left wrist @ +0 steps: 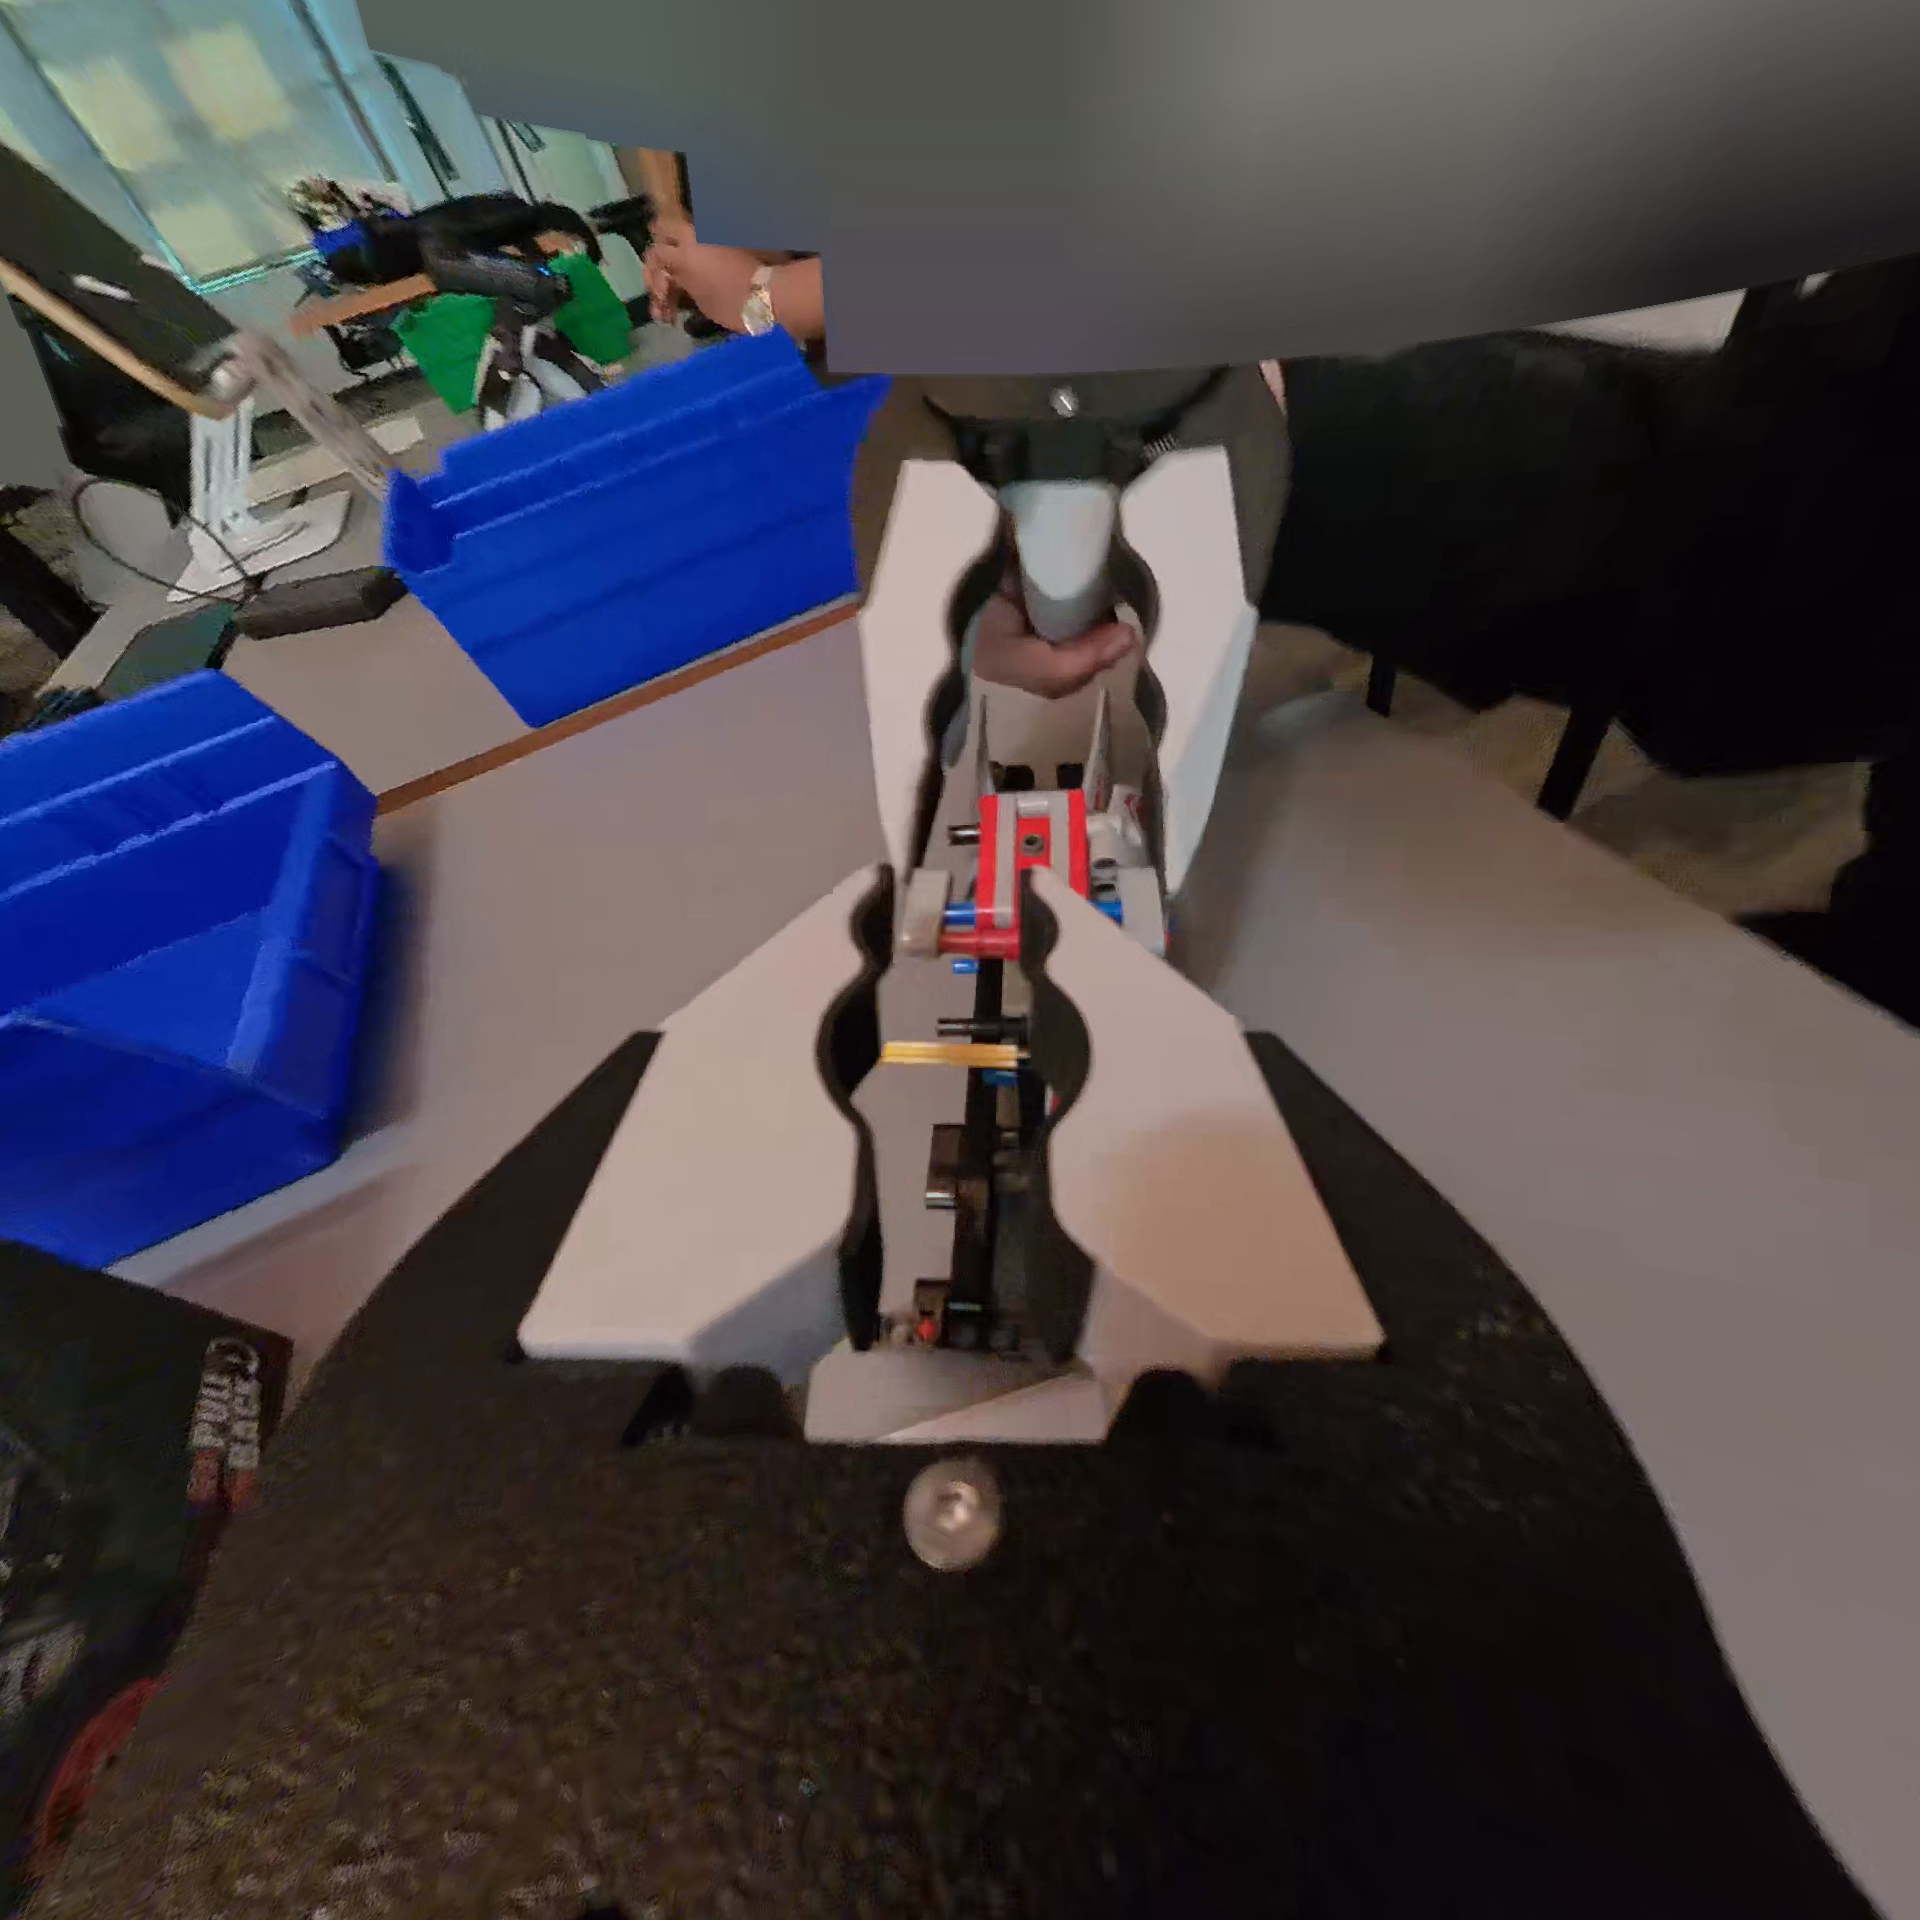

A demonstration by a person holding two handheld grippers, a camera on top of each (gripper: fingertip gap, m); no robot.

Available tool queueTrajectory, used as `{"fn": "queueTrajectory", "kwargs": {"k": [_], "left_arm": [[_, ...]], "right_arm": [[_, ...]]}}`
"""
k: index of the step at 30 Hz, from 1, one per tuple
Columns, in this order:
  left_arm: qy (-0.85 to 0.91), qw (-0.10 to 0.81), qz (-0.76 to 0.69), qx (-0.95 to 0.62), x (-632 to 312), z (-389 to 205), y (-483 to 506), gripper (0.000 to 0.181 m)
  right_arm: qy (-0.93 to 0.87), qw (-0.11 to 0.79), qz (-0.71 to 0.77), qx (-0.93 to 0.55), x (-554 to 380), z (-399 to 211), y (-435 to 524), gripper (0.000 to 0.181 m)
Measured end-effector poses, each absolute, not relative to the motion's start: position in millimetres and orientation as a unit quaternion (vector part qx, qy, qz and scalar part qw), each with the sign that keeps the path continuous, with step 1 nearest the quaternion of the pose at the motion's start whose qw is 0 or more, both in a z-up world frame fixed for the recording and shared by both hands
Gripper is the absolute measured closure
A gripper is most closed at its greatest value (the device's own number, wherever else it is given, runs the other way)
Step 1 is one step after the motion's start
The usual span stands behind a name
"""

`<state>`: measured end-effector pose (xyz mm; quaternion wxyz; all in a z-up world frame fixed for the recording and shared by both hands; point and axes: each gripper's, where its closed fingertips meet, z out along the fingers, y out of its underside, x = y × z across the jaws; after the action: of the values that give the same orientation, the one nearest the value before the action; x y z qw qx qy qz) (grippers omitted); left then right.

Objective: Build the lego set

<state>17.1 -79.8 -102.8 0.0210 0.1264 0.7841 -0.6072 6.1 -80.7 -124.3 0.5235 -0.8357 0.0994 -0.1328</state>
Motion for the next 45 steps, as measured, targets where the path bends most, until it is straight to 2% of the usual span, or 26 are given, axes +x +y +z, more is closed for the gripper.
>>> {"fn": "queueTrajectory", "kwargs": {"k": [4,6,11,16,45], "left_arm": [[0.811,-0.040,-0.575,0.098,19.2,-111.9,-72.0,0.129],[0.827,-0.040,-0.551,0.102,17.3,-122.9,-72.4,0.122],[0.828,-0.033,-0.549,0.114,9.7,-130.7,-81.3,0.120],[0.817,-0.027,-0.562,0.125,6.8,-129.6,-83.8,0.127],[0.819,-0.029,-0.556,0.137,7.4,-128.3,-80.9,0.129]], "right_arm": [[0.103,0.525,-0.138,-0.834,6.8,-124.1,-85.7,0.129],[0.106,0.527,-0.136,-0.832,8.0,-124.1,-85.9,0.129],[0.105,0.531,-0.136,-0.830,8.0,-124.0,-85.9,0.129],[0.104,0.531,-0.137,-0.829,8.2,-123.9,-86.0,0.129],[0.098,0.521,-0.143,-0.835,7.3,-124.0,-84.1,0.129]]}}
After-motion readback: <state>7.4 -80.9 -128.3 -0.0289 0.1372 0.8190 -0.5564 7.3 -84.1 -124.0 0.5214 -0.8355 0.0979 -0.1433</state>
